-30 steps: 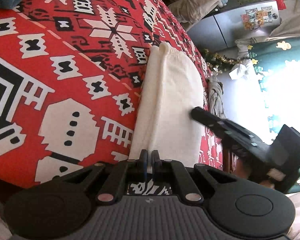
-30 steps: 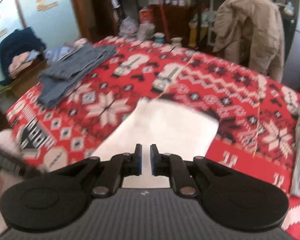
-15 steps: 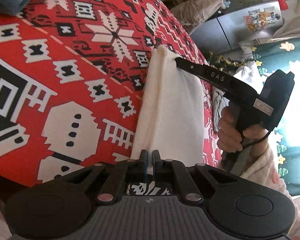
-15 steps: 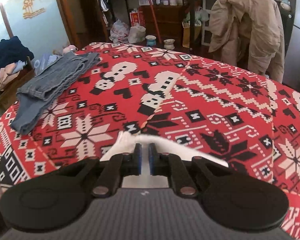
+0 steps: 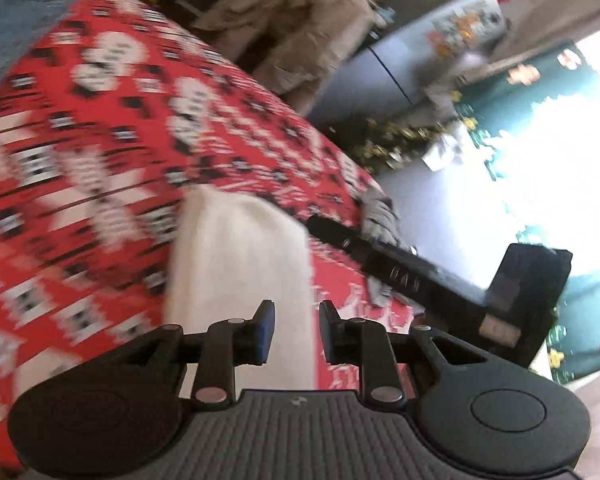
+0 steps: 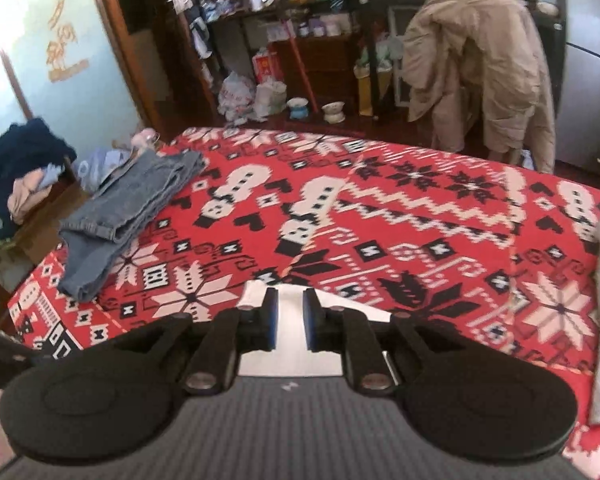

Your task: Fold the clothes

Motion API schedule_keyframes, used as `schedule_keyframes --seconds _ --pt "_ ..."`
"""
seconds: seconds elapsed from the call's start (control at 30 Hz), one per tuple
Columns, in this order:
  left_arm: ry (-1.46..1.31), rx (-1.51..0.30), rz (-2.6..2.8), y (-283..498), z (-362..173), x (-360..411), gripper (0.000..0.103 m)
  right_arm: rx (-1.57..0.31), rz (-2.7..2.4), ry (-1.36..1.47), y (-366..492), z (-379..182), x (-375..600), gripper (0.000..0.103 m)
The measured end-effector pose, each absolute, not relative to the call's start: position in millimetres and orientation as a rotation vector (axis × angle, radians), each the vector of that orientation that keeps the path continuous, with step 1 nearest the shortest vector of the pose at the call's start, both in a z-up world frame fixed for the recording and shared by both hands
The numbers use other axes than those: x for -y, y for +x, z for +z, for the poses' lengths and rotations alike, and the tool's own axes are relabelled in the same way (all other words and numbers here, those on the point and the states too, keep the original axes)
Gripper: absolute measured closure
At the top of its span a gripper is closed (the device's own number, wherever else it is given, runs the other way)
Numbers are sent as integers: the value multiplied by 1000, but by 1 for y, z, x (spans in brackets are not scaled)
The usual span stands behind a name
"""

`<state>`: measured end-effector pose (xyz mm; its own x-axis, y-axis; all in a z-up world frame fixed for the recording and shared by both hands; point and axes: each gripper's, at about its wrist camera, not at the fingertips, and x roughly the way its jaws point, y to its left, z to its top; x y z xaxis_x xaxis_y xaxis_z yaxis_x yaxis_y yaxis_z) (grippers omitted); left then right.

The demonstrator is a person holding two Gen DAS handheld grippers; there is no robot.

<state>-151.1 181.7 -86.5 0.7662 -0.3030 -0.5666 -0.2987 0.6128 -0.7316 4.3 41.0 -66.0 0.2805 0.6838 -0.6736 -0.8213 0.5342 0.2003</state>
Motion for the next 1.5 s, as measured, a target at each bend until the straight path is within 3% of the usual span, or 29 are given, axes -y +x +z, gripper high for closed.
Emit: schedule_keyframes --seconds 0.3,0.43,0.53,0.7,1.03,1.17,1.5 --pt "-897 -807 67 -58 -120 -186 81 -842 861 -97 25 -90 14 83" --pt "-866 -821 111 -57 -126 -194 97 -851 882 -45 28 -104 7 83" --pt "-867 -803 153 -67 -129 -203 100 -840 920 -45 26 -112 -12 84" --pt "-908 -783 254 -78 -140 -223 100 -812 850 -80 30 -129 -29 103" --pt "-838 -746 158 -67 -109 -204 98 -788 885 -3 25 -109 -25 102" --pt "-749 -825 201 -48 -127 -194 100 -809 889 -50 18 -119 -47 101" --pt "-771 -797 155 -70 -112 -194 99 -790 806 -38 25 -118 -6 100"
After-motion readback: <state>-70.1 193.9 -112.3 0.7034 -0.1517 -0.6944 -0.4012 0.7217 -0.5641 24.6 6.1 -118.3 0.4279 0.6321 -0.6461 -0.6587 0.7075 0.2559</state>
